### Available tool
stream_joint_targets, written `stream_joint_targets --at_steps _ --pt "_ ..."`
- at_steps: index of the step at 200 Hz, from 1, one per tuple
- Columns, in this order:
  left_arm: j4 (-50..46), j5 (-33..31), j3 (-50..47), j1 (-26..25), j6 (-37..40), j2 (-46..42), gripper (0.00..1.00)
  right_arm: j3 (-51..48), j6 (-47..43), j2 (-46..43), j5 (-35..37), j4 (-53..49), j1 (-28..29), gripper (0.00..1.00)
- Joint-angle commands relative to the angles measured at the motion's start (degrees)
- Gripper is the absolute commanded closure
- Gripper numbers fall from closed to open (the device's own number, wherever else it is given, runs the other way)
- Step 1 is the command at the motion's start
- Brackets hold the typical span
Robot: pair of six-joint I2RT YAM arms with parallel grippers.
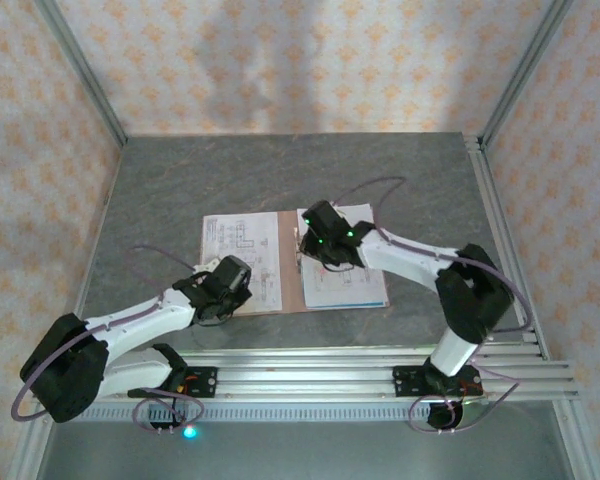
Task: Put the files into the folder
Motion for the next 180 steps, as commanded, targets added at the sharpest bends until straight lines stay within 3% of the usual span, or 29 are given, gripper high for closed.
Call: stream_joint_targets --at_steps 1,21,54,106,180 --pt "-2.7 -0.49 -0.61 0.86 1.97 -0.76 0.97 6.71 -5.8 4.78 2.85 -5.86 -1.61 0.86" --pt "-3.76 -0.85 -0.59 1.13 2.54 -0.08 0.96 12.9 -8.06 9.37 2.47 -7.42 -3.21 0.96" --pt "-6.73 -2.16 0.71 1.21 3.16 2.99 0.96 20.82 -11.79 16.43 0.34 -8.15 -5.41 1.0" --pt "-8.29 -2.56 2.02 1.21 3.43 7.9 0.96 31.07 -15.68 25.22 -2.25 -9.87 -6.27 1.0" --pt "-7.49 -2.21 1.98 1.13 2.99 7.88 0.98 34.23 -15.69 30.11 -4.59 -10.04 -7.79 1.0"
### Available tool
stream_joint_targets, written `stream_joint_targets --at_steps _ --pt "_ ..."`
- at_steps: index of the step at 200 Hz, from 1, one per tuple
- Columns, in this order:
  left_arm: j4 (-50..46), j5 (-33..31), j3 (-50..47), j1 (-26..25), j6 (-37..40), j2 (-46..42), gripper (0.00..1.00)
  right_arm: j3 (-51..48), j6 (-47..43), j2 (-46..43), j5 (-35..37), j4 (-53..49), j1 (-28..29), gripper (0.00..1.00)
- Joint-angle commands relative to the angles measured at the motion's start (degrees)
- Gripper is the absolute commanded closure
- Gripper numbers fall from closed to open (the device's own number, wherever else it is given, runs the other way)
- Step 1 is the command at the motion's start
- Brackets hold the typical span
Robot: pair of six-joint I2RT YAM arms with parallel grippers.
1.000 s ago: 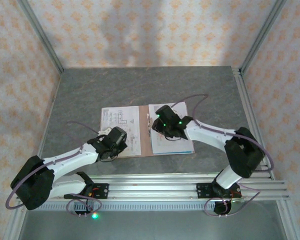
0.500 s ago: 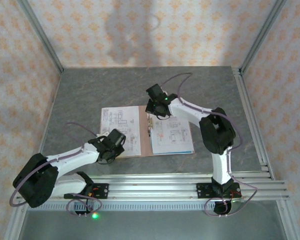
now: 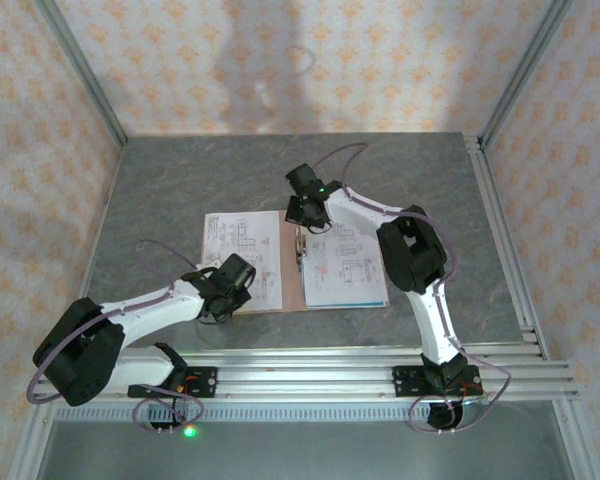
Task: Put the files into the folder
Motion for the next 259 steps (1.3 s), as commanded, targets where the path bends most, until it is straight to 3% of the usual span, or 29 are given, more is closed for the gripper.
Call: stream_joint_targets --at_steps 1,87,184,236,259 --pt "-3.02 -0.99 -0.84 0.42 0.58 1.53 0.98 2.61 -1.28 1.51 -0.66 -2.04 -0.51 1.0" --pt "-1.84 -0.64 -1.32 0.46 -0.19 1.99 0.98 1.28 -2.85 -0.55 -4.8 -1.19 -0.51 1.0" --pt "1.05 0.51 -2.99 0.46 -3.5 1.41 0.99 -9.58 -0.76 -11.26 -9.71 4.54 0.07 1.0" --pt "2.25 1.03 -3.47 0.46 -4.01 1.41 1.0 -19.37 1.8 -17.35 -8.14 9.61 1.35 1.0" --pt "1.04 0.6 -3.11 0.42 -3.72 0.88 1.0 -17.65 1.77 -15.51 -7.1 7.84 -0.52 1.0"
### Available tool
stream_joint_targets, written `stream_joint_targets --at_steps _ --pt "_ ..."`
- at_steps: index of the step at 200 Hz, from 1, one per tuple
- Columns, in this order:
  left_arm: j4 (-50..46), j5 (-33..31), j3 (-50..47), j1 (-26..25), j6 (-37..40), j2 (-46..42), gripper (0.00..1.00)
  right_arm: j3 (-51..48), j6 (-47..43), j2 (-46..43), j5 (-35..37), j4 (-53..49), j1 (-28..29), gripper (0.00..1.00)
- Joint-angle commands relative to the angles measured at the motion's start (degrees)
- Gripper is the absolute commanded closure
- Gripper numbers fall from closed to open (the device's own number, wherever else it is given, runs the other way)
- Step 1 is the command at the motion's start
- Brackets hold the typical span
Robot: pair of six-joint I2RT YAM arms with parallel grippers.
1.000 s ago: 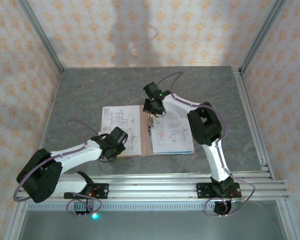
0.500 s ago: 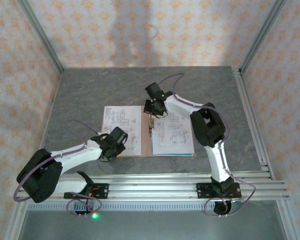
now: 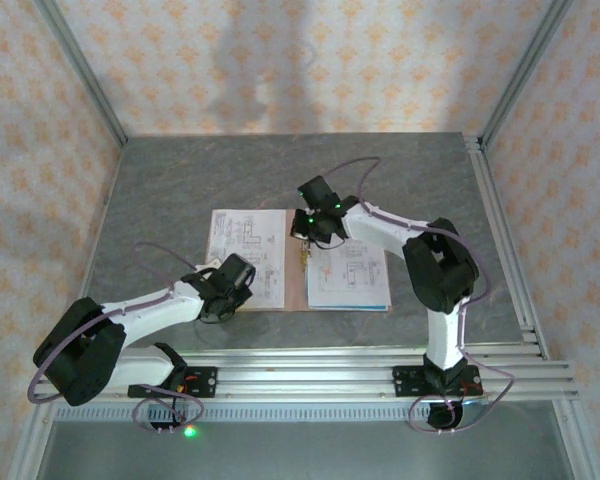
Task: Put the files into the folder
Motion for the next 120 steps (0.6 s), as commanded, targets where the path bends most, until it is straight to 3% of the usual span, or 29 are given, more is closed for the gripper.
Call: stream_joint_targets --at_steps 1,120 --pt "-3.29 0.53 -1.95 0.44 -0.37 0.72 1.0 1.12 1.09 -0.12 2.43 0.82 -1.93 1.0" --pt "-3.71 0.62 -1.95 0.46 -0.07 0.63 1.0 20.59 -4.28 16.28 2.05 -8.8 -4.75 1.0"
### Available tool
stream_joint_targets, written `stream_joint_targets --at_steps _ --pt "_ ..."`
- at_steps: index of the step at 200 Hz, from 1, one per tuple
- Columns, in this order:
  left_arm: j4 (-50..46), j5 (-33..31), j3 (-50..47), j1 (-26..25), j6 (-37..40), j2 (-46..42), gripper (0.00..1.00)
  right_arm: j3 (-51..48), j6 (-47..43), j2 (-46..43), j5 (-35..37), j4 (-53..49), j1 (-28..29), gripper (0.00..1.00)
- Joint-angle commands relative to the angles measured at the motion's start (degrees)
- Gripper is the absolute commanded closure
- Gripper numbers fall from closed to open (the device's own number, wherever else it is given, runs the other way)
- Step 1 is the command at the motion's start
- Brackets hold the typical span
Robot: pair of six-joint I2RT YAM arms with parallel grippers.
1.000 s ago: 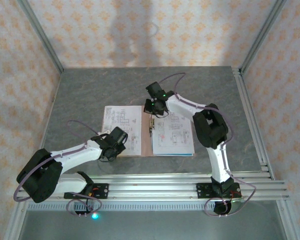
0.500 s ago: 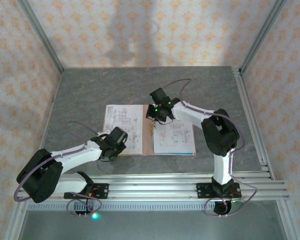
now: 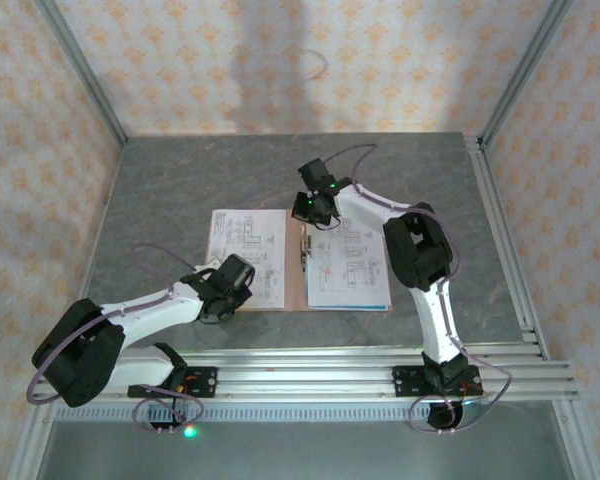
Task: Put the files into the folder
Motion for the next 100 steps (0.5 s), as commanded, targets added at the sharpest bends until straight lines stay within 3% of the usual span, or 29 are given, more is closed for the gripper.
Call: stream_joint_targets --at_steps 1,100 --pt "-4.07 0.55 -1.47 0.46 0.13 1.1 1.0 2.73 -1.82 1.16 0.64 -3.51 0.1 1.0" --pt "-3.25 0.32 -1.88 0.47 -0.72 0.94 1.0 -3.78 -2.28 -4.17 -5.23 -0.09 0.1 1.0"
